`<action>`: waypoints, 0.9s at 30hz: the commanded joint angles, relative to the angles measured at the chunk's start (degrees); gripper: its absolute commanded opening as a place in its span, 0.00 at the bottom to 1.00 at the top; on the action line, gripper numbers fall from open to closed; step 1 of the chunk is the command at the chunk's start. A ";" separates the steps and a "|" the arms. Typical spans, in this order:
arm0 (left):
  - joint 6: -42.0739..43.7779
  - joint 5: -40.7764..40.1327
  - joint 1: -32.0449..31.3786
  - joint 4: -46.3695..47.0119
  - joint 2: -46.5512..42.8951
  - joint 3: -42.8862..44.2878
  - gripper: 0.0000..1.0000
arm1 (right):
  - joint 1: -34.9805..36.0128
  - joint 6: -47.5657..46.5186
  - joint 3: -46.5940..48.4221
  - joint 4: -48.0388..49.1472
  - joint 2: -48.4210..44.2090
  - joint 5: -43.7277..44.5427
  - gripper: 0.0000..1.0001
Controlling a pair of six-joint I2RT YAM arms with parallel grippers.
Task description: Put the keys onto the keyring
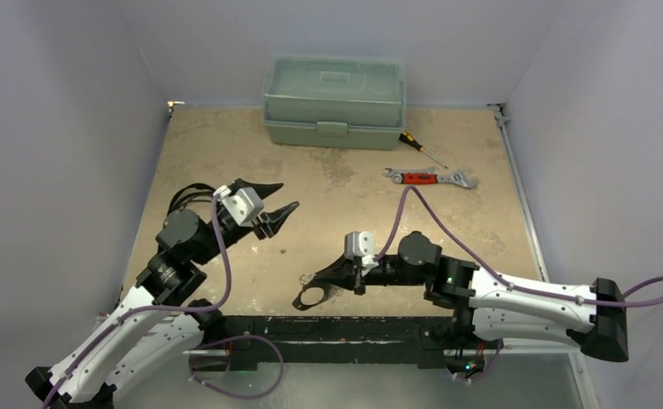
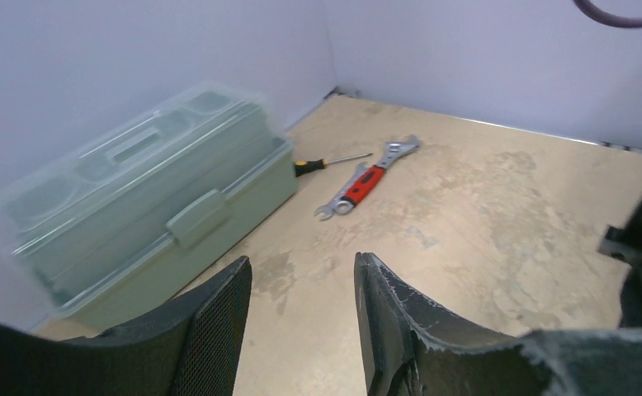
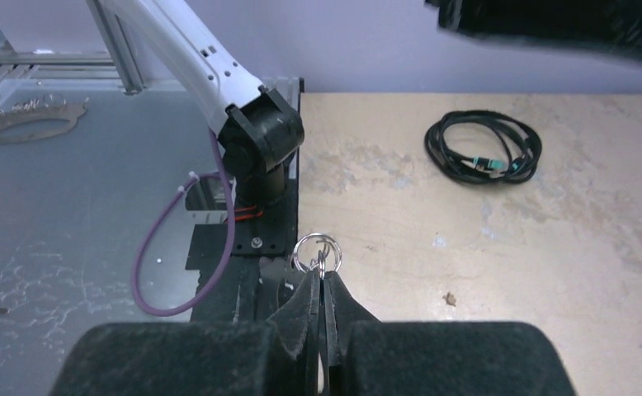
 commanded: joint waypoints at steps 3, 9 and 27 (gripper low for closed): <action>1.41 21.30 0.31 5.40 3.74 -1.79 0.48 | 0.25 -3.04 1.92 -4.30 -6.62 -0.41 0.00; 0.29 28.44 0.26 10.51 4.59 -5.28 0.53 | 0.16 -3.82 2.82 -4.74 -11.90 -4.48 0.00; -11.22 51.82 -2.35 24.74 8.39 -10.44 0.64 | 0.21 -4.20 8.35 -9.23 -15.79 -16.73 0.00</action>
